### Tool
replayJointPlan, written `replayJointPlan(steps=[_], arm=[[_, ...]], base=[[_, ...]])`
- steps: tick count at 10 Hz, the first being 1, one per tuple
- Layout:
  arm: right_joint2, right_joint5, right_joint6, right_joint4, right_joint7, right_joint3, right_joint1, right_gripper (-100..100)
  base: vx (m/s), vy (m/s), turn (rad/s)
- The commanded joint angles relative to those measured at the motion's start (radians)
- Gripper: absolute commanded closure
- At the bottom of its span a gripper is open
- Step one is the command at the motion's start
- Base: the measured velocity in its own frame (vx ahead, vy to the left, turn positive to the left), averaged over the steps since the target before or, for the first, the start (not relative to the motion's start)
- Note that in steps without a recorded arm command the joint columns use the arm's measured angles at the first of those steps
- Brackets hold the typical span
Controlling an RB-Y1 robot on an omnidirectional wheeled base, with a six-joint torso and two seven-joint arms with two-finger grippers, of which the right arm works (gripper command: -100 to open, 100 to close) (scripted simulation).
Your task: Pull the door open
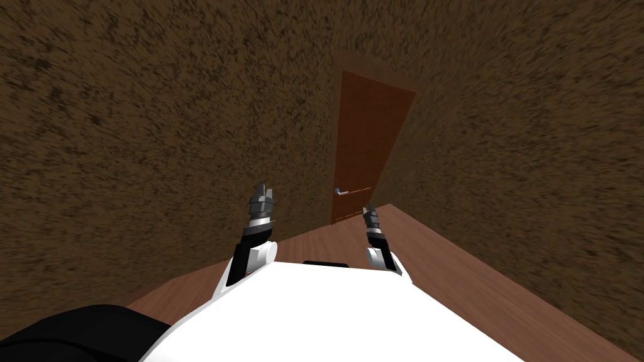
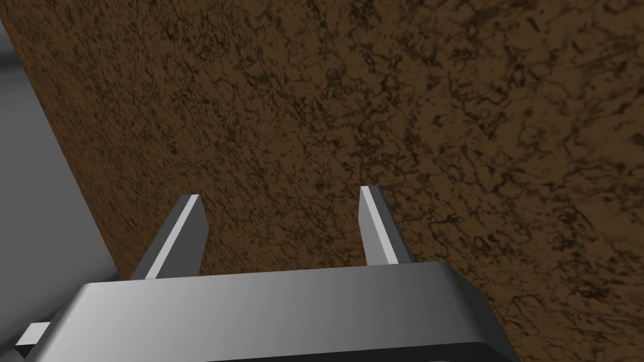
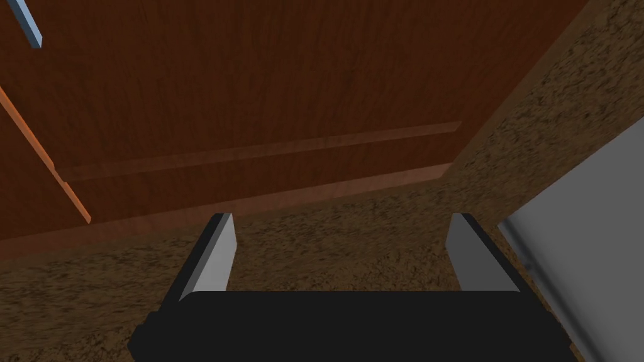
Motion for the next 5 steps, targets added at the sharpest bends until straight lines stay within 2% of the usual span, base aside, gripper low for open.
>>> replayJointPlan(steps=[1, 2, 3, 4, 5], arm=[[-0.003, 0.000, -0.006, 0.050, -0.004, -0.001, -0.016, -100], [-0.003, 0.000, -0.006, 0.050, -0.004, -0.001, -0.016, -100], [-0.009, 0.000, -0.017, 0.091, -0.011, -0.003, -0.037, -100], [-0.009, 0.000, -0.017, 0.102, -0.011, -0.003, -0.037, -100], [-0.014, 0.001, -0.028, 0.137, -0.018, -0.004, -0.057, -100]], base=[[0.048, -0.057, 0.089], [0.015, -0.027, -0.007], [0.018, -0.030, 0.124], [0.022, -0.036, 0.083], [0.029, -0.054, 0.129]])
